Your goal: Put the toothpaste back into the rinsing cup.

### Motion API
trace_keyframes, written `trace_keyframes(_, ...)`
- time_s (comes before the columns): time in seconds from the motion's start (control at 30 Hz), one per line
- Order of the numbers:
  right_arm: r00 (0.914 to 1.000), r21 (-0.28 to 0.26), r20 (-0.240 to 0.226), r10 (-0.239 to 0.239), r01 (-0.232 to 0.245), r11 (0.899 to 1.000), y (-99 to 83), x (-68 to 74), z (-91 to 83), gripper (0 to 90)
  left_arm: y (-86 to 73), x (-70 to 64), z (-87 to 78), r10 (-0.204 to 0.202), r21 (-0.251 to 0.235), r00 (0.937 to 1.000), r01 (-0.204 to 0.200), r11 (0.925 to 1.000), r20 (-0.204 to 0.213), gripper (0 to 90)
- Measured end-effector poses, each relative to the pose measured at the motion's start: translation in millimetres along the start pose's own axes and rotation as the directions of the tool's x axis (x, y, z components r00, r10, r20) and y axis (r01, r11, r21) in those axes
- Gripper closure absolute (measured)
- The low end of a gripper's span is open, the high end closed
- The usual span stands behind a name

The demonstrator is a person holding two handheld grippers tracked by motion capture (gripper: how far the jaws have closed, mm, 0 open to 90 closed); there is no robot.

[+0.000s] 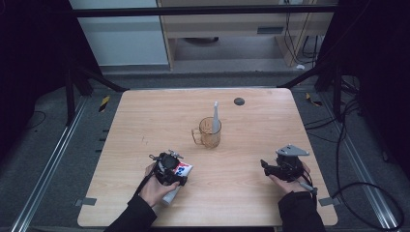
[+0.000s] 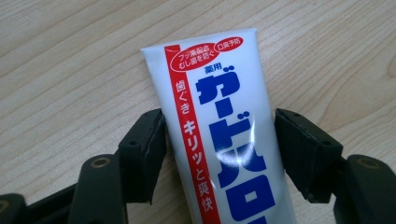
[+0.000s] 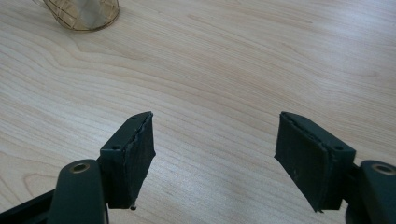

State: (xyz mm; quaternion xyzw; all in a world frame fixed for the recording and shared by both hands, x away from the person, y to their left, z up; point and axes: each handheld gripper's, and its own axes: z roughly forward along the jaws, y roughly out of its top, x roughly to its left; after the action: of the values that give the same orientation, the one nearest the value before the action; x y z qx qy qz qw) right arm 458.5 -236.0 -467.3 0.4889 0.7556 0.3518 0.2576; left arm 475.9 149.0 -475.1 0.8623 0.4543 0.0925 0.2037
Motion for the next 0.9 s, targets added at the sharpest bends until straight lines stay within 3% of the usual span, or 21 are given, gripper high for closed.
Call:
trace_keyframes(0.17,1.0000,-0.005,0.001,0.003,-0.003,1.000,1.0,0.6,-1.2,28.0,0.1,-4.6,-0.3,-0.012,0.007,0.9994,0.012,0.9999,-0.033,39.5)
trace_keyframes(0.3,1.0000,-0.001,-0.001,0.003,-0.003,1.000,1.0,1.7,-1.1,28.0,-0.1,-4.0,-1.7,-0.048,0.005,0.9984,0.048,0.9988,-0.031,43.4)
trace_keyframes(0.43,1.0000,0.001,0.000,0.007,-0.007,1.000,0.7,1.2,-0.3,28.0,-0.9,-3.0,-3.9,-0.075,0.003,0.9971,0.075,0.9972,-0.018,50.8)
trace_keyframes(0.63,1.0000,-0.001,0.003,0.000,0.000,1.000,-0.1,0.4,-0.8,28.1,-3.5,-2.2,-11.7,-0.067,-0.032,0.9977,0.067,0.9972,0.001,62.7)
trace_keyframes(0.77,1.0000,0.001,0.005,0.001,-0.001,1.000,-0.6,-0.6,-1.4,28.1,-5.0,1.0,-16.1,-0.073,-0.043,0.9971,0.074,0.9963,0.020,65.5)
trace_keyframes(0.9,0.9999,0.001,0.002,0.010,-0.010,1.000,-0.7,-1.5,-1.7,28.1,-5.6,6.6,-28.6,-0.085,-0.095,0.9954,0.089,0.9915,0.045,66.6)
